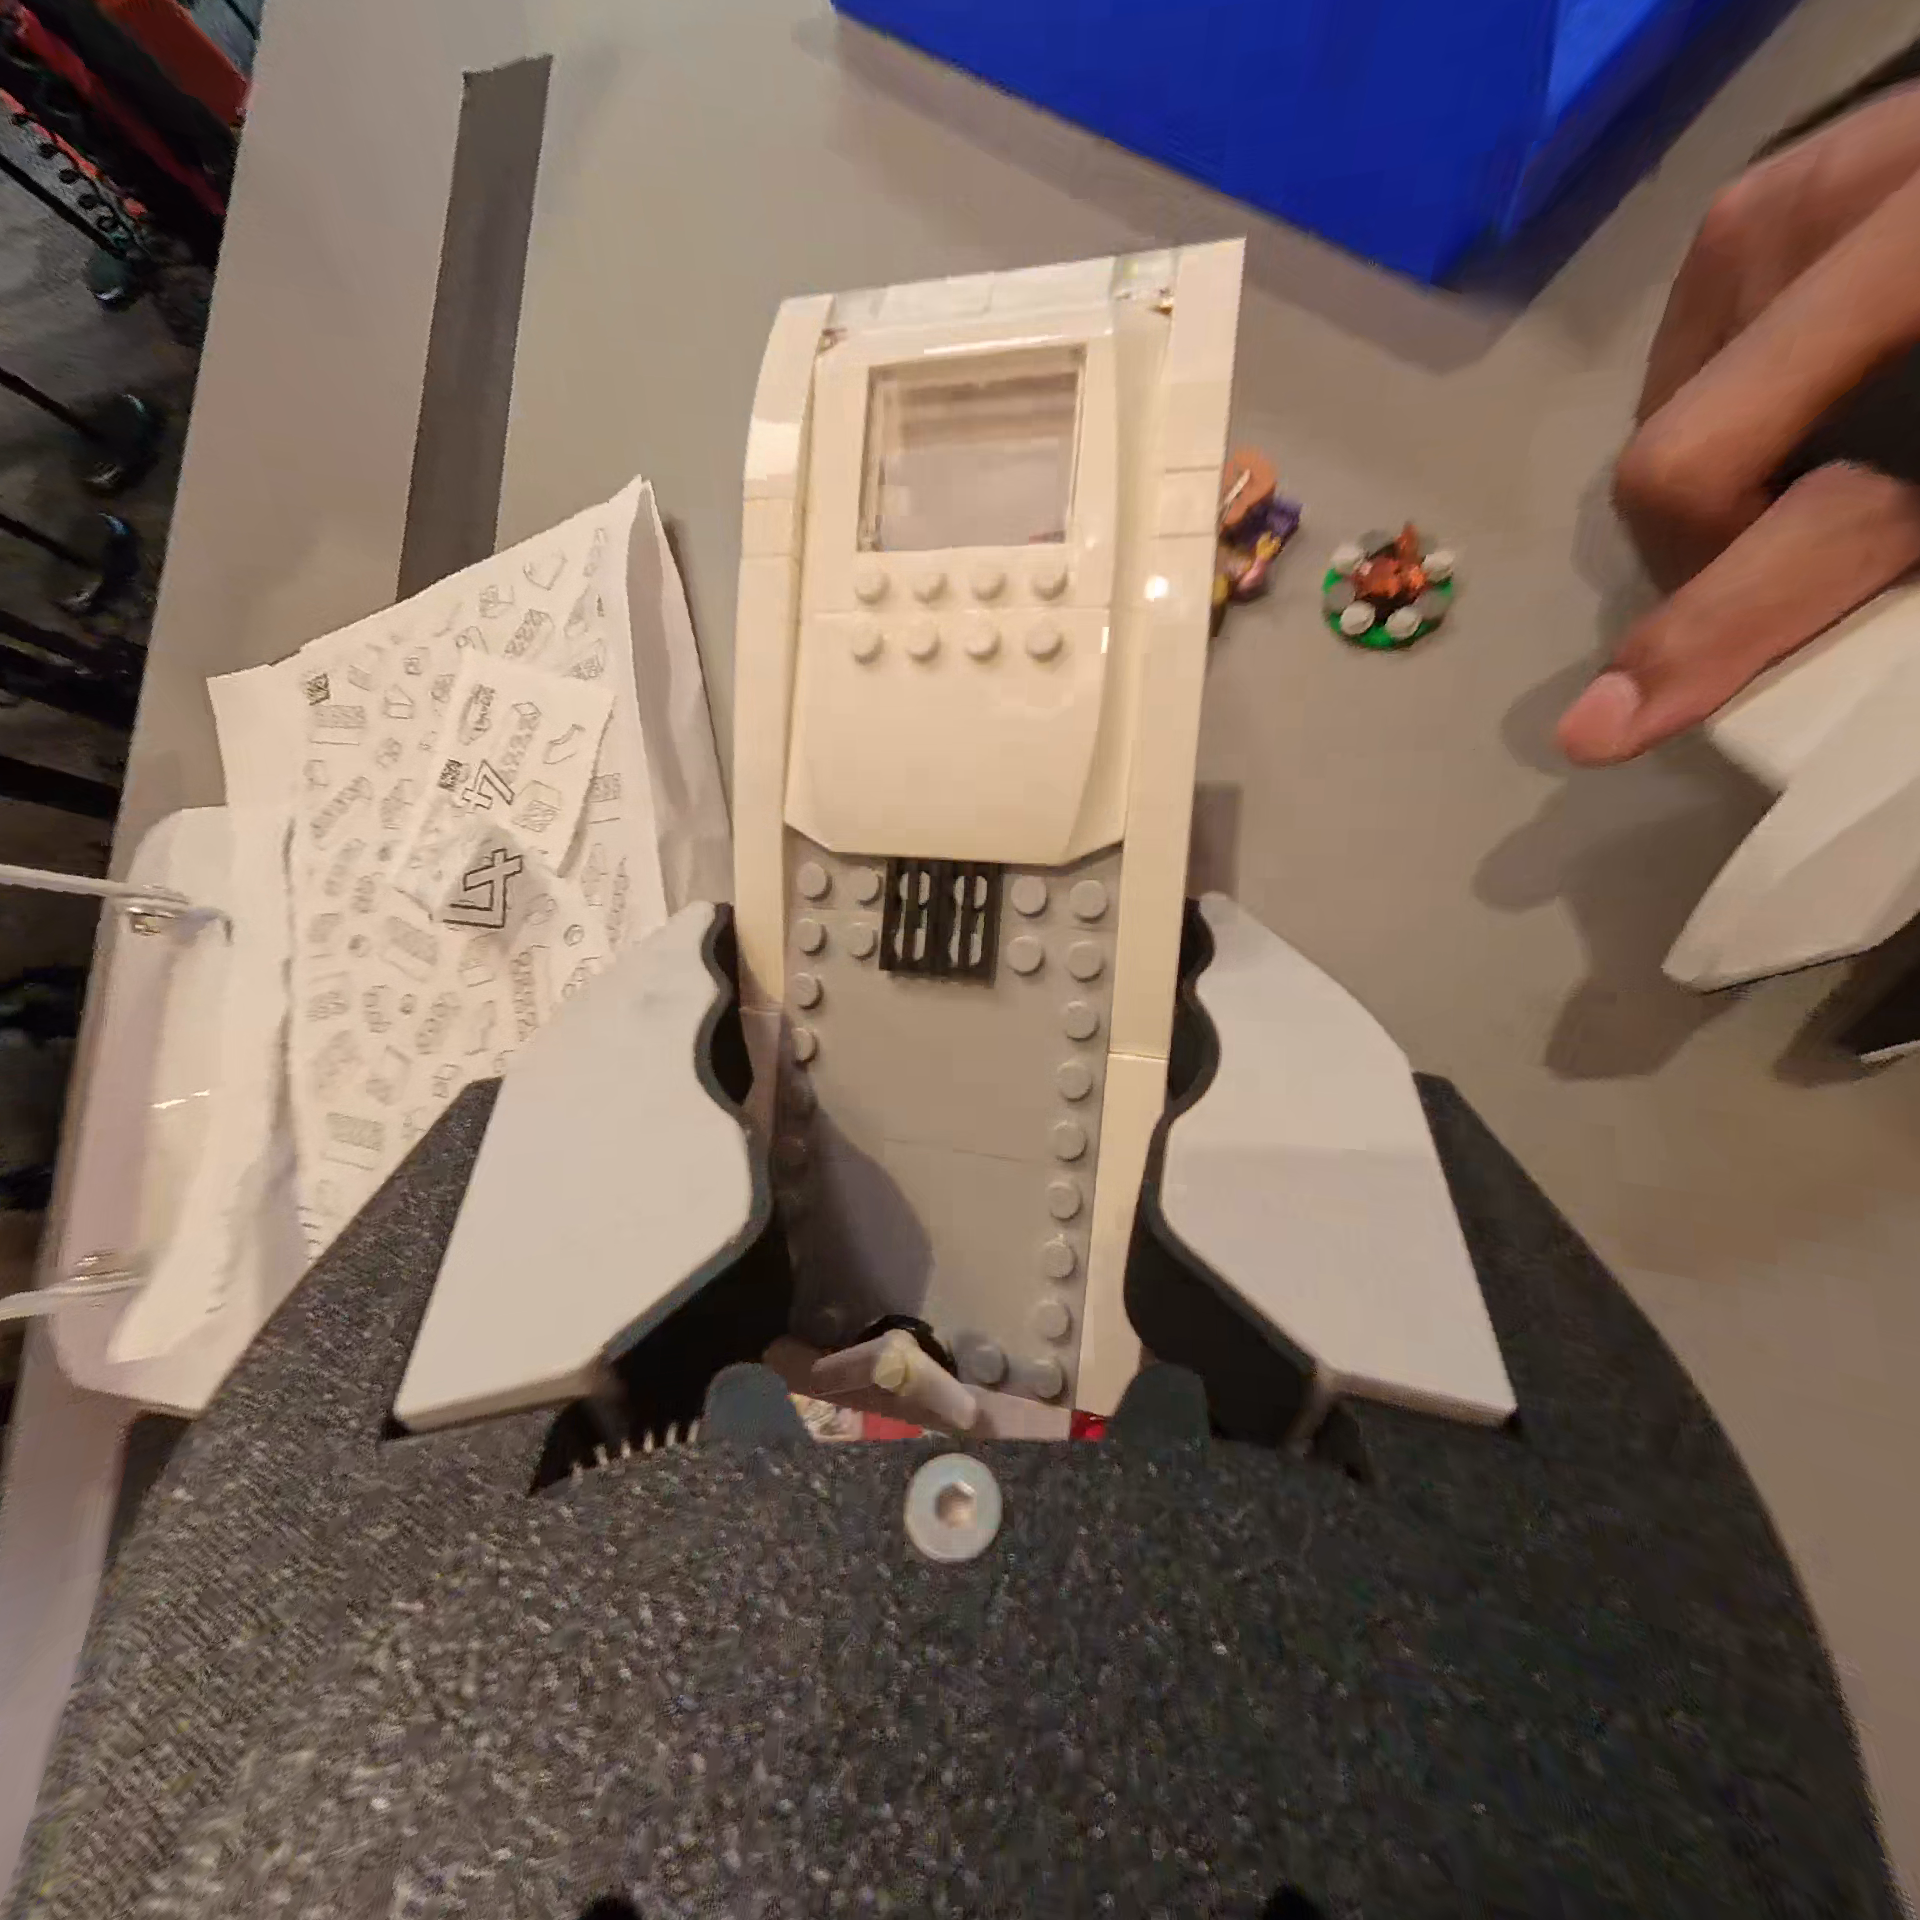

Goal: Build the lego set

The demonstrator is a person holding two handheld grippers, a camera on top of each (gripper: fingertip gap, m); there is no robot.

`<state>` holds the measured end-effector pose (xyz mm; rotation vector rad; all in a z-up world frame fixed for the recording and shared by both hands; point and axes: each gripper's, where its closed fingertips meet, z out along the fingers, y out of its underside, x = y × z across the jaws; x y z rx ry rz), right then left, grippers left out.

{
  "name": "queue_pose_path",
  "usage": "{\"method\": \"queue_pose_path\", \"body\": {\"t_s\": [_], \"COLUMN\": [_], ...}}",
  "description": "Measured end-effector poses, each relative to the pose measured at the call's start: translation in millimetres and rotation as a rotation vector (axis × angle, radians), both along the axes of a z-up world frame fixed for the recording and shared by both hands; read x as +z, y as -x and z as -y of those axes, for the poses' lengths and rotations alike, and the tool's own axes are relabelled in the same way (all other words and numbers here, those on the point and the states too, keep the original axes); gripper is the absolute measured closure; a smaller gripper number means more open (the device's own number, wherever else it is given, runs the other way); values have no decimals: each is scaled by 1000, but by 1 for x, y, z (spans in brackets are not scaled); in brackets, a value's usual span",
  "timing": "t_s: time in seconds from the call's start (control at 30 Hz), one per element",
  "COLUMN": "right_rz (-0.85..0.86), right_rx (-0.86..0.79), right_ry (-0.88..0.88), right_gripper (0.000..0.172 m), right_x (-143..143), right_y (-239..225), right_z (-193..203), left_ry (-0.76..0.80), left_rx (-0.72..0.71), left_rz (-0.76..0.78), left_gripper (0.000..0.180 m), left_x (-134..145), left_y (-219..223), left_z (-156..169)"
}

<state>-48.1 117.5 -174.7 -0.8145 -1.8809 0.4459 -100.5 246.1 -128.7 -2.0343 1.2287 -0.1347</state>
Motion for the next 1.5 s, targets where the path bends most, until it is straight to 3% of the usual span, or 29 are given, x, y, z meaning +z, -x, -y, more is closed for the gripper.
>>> {"method": "queue_pose_path", "body": {"t_s": [0.13, 0.43, 1.5], "right_rz": [5, 13, 27], "right_rx": [2, 9, 23], "right_ry": [3, 6, 2], "right_gripper": [112, 112, 113], "right_x": [-1, -4, -7], "right_y": [0, 0, 0], "right_z": [0, 2, 7], "left_ry": [34, 100, 130], "left_rx": [-45, -77, -81], "left_rz": [-150, -232, -241], "left_gripper": [100, 100, 99], "left_x": [-15, -30, -42], "left_y": [4, 14, 10], "left_z": [-2, -7, -11]}}
